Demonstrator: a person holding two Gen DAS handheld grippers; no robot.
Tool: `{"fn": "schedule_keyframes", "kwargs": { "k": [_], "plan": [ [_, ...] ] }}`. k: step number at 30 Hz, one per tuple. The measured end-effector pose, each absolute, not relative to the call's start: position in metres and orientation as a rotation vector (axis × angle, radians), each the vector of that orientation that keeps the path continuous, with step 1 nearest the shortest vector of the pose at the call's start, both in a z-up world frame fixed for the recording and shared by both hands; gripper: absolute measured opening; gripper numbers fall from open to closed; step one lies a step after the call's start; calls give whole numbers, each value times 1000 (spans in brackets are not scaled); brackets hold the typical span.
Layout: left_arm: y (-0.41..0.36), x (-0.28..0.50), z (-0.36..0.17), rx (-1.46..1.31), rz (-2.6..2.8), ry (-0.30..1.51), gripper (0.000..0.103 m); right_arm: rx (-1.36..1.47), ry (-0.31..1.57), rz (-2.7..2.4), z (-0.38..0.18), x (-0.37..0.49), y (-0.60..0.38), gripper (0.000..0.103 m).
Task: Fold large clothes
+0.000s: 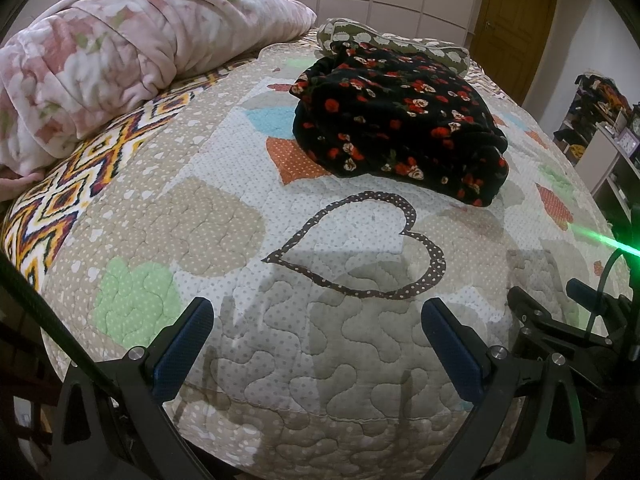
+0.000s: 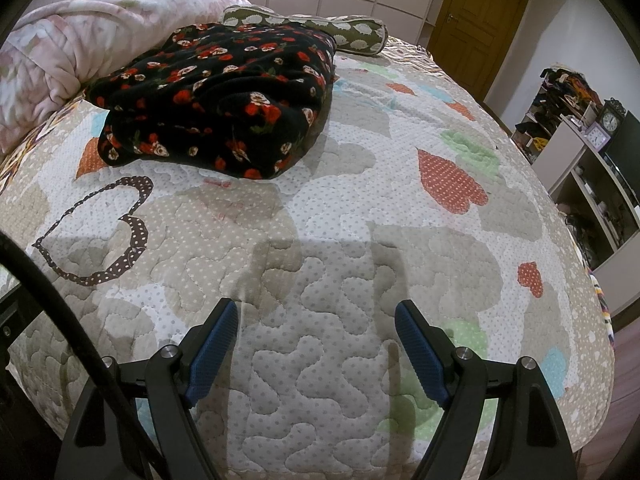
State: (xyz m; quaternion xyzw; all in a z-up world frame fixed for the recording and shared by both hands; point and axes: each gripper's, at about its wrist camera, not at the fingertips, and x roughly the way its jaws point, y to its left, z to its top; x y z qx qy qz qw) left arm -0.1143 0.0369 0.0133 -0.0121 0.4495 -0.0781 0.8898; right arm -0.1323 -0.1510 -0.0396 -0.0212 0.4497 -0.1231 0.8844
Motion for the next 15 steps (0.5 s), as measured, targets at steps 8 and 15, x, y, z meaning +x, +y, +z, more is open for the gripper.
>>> {"fn": "schedule_keyframes", "kwargs": {
  "k": [8,15],
  "plan": [
    [37,-114,12,-24,-162,935,103,-45,937,-255,-40,-131,-150,86],
    [38,-114,9,-25,-161,940,103,-49,937,-256,-40,-130,-150,86]
  ]
}}
